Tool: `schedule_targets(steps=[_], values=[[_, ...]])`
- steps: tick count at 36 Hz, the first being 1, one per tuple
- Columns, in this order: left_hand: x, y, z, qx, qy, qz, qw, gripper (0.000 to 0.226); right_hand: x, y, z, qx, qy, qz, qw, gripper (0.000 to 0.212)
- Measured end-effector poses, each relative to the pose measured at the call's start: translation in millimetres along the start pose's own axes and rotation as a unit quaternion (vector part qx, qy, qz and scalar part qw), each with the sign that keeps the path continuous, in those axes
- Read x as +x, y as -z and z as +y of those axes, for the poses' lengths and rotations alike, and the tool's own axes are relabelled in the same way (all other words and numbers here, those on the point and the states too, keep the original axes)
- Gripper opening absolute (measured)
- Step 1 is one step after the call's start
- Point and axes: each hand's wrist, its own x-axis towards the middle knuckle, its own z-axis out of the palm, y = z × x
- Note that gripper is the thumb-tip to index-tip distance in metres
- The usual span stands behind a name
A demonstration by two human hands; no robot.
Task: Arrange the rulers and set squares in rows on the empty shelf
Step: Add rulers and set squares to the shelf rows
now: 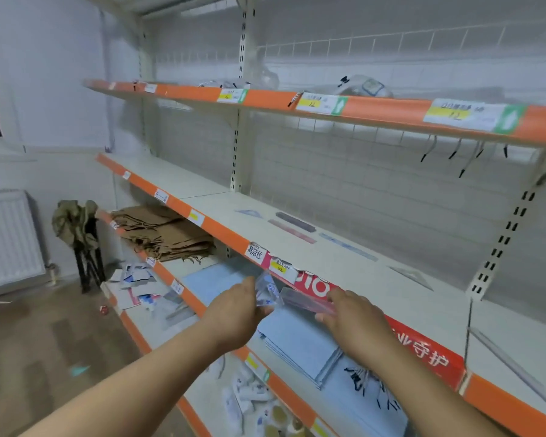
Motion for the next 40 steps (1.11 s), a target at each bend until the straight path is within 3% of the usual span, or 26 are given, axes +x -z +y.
schedule_targets(steps=[10, 26, 40], values=[[65, 11, -48, -0.017, 0.015, 0.025, 0.999, 0.047, 89, -16, -30, -0.013, 0.027, 0.008, 1.000, 0.030], [205, 40, -97, -0.021, -0.007, -0.003, 1.000, 0.048, 231, -19, -52, -0.006, 0.015, -0.007, 1.000, 0.039], [329, 31, -147, 0.002, -0.135, -0.068, 0.988, 0.050, 298, -43, -65, -0.017, -0.128, 0.001, 0.992, 0.038]])
